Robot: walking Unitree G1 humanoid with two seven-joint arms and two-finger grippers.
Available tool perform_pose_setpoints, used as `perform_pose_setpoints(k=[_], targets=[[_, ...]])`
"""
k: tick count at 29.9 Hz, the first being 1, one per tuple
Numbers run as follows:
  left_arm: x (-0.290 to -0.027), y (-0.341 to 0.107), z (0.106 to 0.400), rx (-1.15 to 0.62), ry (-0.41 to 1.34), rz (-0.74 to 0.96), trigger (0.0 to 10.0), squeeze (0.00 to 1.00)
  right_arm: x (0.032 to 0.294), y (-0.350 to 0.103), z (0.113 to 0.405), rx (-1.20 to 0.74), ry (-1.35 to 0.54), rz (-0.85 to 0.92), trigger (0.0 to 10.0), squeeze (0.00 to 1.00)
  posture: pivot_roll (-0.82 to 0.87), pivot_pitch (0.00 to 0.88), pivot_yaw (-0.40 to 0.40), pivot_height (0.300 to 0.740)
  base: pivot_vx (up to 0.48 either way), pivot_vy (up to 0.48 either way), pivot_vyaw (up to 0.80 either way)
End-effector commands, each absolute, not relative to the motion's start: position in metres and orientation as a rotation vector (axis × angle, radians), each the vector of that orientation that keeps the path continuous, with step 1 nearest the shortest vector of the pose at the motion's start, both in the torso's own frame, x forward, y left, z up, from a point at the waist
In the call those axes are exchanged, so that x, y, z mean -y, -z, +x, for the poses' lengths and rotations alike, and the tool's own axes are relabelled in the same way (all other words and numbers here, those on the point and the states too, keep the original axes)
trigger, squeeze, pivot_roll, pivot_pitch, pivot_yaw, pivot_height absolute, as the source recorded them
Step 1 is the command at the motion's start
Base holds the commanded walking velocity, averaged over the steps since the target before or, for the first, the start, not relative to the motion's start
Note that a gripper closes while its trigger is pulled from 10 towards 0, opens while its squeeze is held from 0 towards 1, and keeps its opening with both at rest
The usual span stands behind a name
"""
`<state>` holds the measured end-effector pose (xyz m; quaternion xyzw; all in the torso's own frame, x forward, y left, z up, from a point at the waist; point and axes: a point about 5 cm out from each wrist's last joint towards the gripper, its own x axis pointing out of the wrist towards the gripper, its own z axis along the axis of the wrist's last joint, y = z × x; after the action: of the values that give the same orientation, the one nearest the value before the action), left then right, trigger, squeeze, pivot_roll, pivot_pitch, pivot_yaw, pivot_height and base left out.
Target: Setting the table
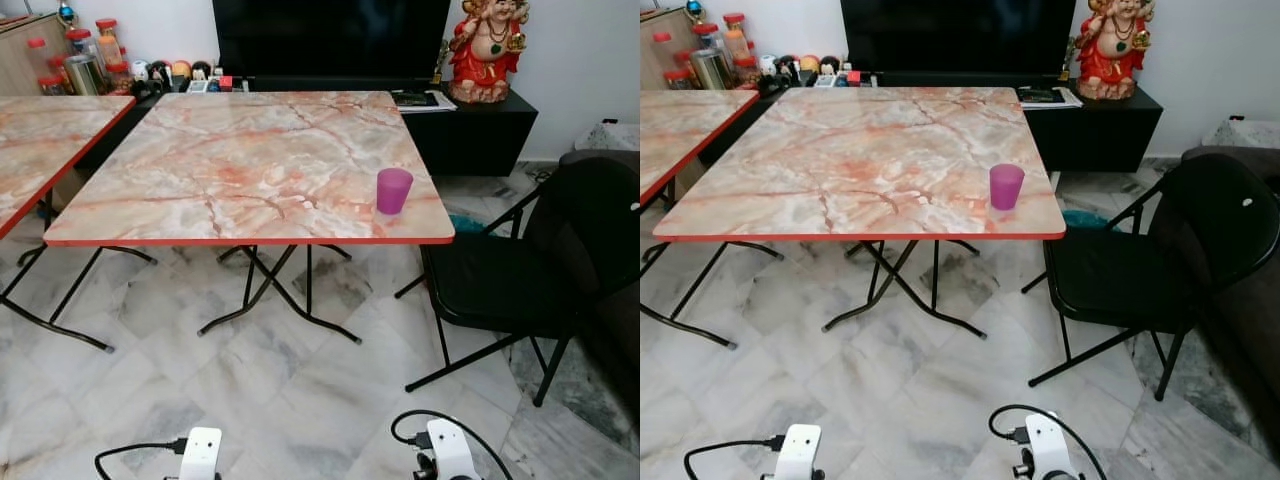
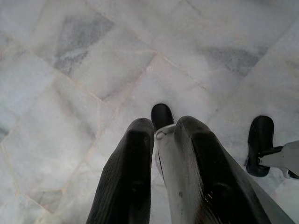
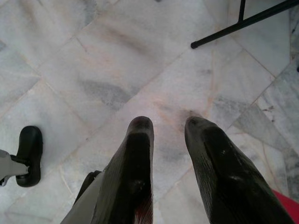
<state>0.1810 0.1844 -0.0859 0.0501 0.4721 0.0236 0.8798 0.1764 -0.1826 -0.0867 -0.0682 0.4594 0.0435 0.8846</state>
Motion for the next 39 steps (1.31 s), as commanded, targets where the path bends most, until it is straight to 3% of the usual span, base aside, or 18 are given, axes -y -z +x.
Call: perform_pose_setpoints(k=[1,21,39], targets=[[-0.181,0.083,0.187,-0.968,-0.038,0.108,10.0,0.00,0.187,0.084,0.181,-0.936,-0.075,-0.151,10.0,0.00,-0.12,0.000,-0.024,0.740,0.405,0.000,0.00],[-0.175,0.088,0.179,-0.998,0.026,0.144,10.0,0.00,0.221,0.081,0.175,-0.933,0.120,-0.116,10.0,0.00,-0.14,0.000,-0.007,0.740,0.405,0.000,0.00],[-0.171,0.084,0.187,-0.977,0.041,0.151,10.0,0.00,0.206,0.084,0.175,-0.950,0.040,-0.132,10.0,0.00,-0.14,0.000,-0.026,0.740,0.408,0.000,0.00]])
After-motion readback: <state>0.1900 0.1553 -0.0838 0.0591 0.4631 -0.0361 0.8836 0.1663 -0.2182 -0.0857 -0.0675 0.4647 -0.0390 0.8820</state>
